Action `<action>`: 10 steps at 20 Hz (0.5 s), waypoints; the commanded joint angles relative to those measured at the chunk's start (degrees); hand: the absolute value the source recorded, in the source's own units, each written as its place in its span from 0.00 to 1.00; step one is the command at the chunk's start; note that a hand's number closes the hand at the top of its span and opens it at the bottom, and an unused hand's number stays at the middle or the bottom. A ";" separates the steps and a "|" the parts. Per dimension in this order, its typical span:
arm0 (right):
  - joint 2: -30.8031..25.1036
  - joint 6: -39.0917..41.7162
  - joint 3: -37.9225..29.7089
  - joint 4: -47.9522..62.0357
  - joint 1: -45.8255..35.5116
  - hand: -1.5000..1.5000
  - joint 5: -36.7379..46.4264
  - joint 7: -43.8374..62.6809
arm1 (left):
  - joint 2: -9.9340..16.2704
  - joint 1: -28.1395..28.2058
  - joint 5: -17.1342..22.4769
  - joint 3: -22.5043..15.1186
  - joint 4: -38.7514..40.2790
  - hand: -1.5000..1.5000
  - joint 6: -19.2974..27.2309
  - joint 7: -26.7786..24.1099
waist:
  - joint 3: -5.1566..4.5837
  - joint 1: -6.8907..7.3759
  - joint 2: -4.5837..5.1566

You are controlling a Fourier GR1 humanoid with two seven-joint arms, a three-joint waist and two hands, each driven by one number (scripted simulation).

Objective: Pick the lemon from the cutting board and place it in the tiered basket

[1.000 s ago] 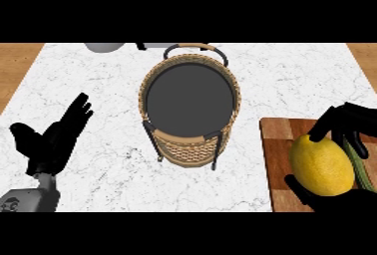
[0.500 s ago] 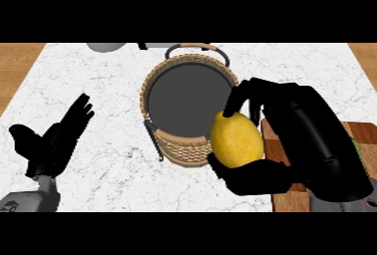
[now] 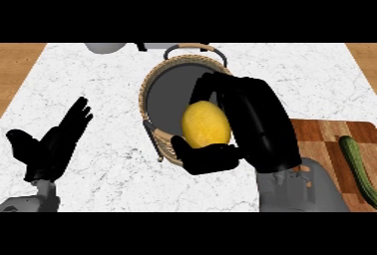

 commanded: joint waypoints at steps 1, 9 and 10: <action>1.49 -1.06 -0.18 8.86 -1.10 1.00 2.11 -4.78 | 0.48 -0.17 1.18 1.45 0.40 0.50 -2.25 -0.94 | -0.09 0.23 0.54; 4.06 -8.20 1.86 18.08 -6.82 1.00 6.94 -4.21 | 1.21 -2.47 1.10 4.00 3.80 0.50 -4.02 -1.07 | -0.09 0.26 0.53; 4.08 -10.06 1.40 20.37 -5.57 1.00 7.56 -7.04 | -1.69 -0.83 -2.06 0.99 2.33 0.50 -1.15 -1.29 | -0.08 0.26 0.53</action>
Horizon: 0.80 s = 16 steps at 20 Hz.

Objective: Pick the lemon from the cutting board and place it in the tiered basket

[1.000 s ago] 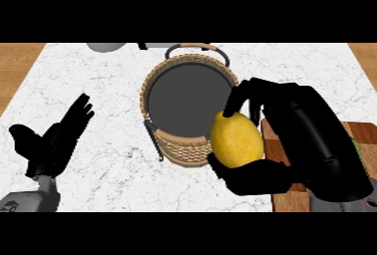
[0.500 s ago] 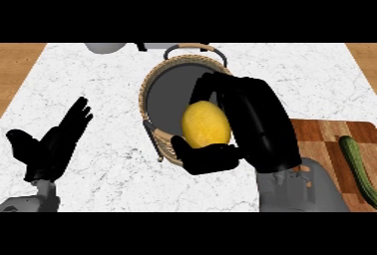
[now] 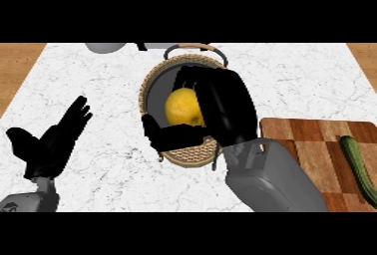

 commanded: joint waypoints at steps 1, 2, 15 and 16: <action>0.60 -3.40 1.32 5.96 -0.68 1.00 2.84 -2.49 | -1.49 0.62 -1.39 -0.52 -2.56 0.50 1.48 1.49 | -0.16 0.15 0.32; 0.61 -10.70 -0.05 11.81 -2.12 1.00 5.08 -5.75 | -0.89 -1.40 0.02 -0.33 -1.60 0.50 0.33 2.88 | -0.15 0.48 0.49; 0.58 -24.80 2.75 19.61 -7.78 0.00 -6.09 -7.47 | -2.77 -3.68 -2.77 -0.86 -1.02 0.50 1.15 3.98 | -0.16 0.53 0.48; 0.57 -24.59 1.09 20.28 -10.35 0.00 -7.71 -6.79 | -1.75 -0.93 -1.10 -0.40 -5.73 0.50 0.10 6.58 | -0.15 0.99 0.41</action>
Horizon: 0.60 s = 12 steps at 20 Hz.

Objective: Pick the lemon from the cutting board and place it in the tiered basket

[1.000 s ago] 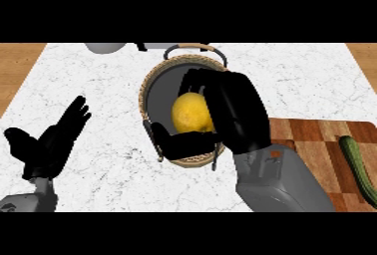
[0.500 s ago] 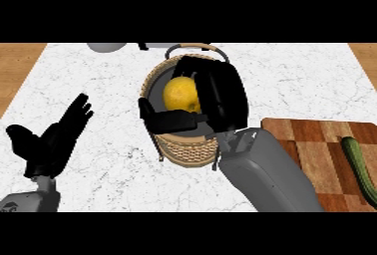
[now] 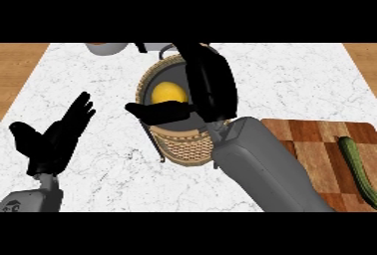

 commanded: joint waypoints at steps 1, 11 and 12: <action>1.18 -4.57 1.10 2.24 -1.95 0.00 -3.83 2.51 | 0.39 2.83 0.23 1.40 1.68 0.50 -1.46 -3.78 | -0.14 0.74 1.34; 1.20 -14.32 -10.44 -1.67 2.37 0.00 -20.61 -5.23 | -1.34 0.93 -0.48 0.26 0.13 0.50 0.01 -0.91 | -0.07 0.47 1.49; 1.21 -12.79 -11.88 -6.60 5.05 0.00 -21.62 -4.42 | 0.88 2.51 0.60 1.83 -0.67 0.50 -2.05 -1.78 | -0.06 -0.01 1.25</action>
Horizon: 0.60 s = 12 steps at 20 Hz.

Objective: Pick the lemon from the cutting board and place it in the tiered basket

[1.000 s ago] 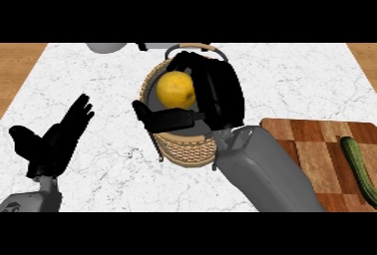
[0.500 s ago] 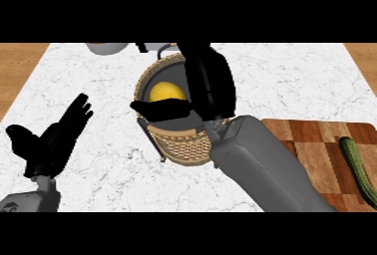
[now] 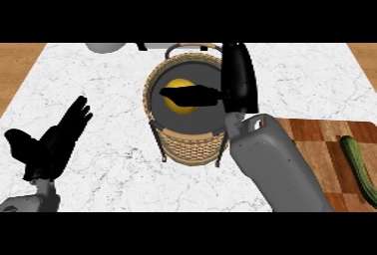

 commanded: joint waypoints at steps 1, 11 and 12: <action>0.63 -5.68 -3.00 -1.28 -0.61 0.00 -6.76 0.03 | 0.69 -0.07 0.00 0.50 -0.69 0.50 -0.10 1.74 | -0.12 0.45 0.26; -11.57 1.78 -22.11 -14.64 7.47 0.00 -14.22 0.05 | 1.41 3.41 0.37 1.66 -3.40 0.50 -1.77 0.47 | -0.12 -0.52 0.04; -12.84 3.39 -24.60 -11.30 7.05 0.00 -16.74 -2.29 | -0.36 1.63 -0.10 1.04 -1.95 0.50 -0.19 1.01 | -0.12 -0.40 0.21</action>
